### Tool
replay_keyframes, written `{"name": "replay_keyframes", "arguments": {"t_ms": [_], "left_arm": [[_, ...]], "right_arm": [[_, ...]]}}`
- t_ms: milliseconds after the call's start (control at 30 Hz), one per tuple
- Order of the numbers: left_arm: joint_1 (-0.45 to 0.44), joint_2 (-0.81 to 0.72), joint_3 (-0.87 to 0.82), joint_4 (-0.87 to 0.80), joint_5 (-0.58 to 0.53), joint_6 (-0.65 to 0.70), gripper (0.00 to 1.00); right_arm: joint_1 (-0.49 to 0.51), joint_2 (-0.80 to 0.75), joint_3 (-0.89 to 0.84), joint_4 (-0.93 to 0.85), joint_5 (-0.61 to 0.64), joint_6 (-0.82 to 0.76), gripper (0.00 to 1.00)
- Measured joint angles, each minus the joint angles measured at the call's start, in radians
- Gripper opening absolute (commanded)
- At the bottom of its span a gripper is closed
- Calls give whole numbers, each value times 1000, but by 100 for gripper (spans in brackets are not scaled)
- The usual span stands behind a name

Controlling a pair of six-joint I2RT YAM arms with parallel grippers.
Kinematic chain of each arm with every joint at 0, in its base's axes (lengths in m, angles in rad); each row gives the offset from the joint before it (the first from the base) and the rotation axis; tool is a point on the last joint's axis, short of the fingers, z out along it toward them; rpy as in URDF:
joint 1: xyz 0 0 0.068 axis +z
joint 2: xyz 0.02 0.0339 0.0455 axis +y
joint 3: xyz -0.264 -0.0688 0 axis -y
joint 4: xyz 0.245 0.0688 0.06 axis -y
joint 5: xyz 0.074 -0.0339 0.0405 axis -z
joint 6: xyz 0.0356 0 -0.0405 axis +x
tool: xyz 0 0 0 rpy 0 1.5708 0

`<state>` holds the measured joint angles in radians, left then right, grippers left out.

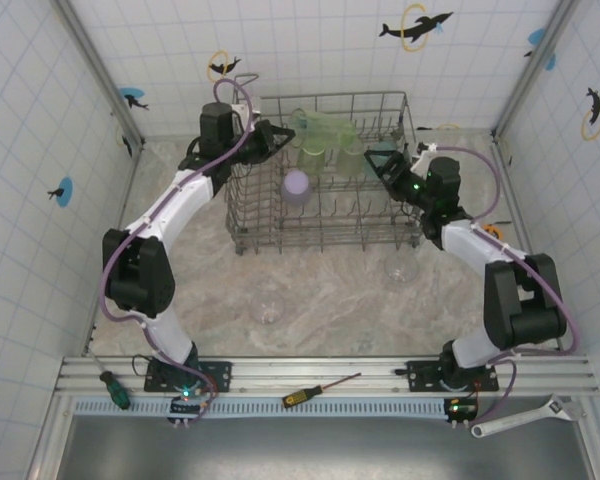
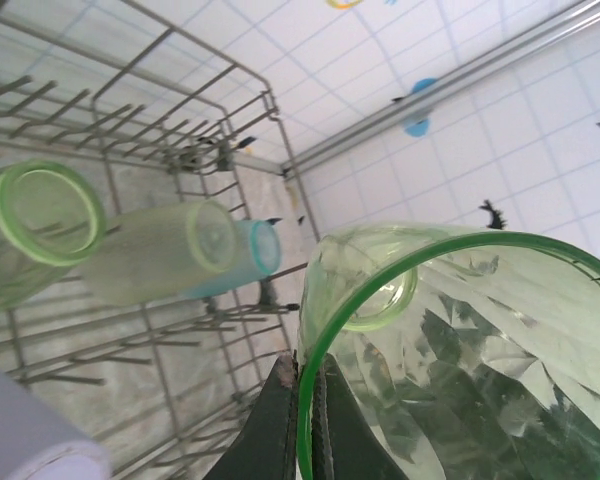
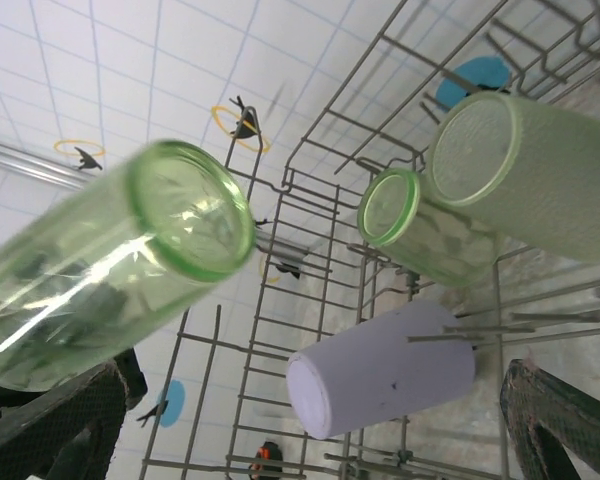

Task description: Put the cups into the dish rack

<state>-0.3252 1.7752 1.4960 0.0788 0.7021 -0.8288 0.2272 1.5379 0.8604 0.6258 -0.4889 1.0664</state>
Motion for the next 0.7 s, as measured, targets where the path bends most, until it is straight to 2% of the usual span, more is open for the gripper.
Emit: {"name": "replay_keyframes", "arguments": {"t_ms": [300, 700], "left_arm": [[1, 16, -80, 189, 76, -187, 0], [1, 17, -158, 297, 99, -263, 0]], "right_arm": [[50, 68, 0, 238, -2, 151, 100], [108, 151, 1, 423, 87, 319, 100]]}}
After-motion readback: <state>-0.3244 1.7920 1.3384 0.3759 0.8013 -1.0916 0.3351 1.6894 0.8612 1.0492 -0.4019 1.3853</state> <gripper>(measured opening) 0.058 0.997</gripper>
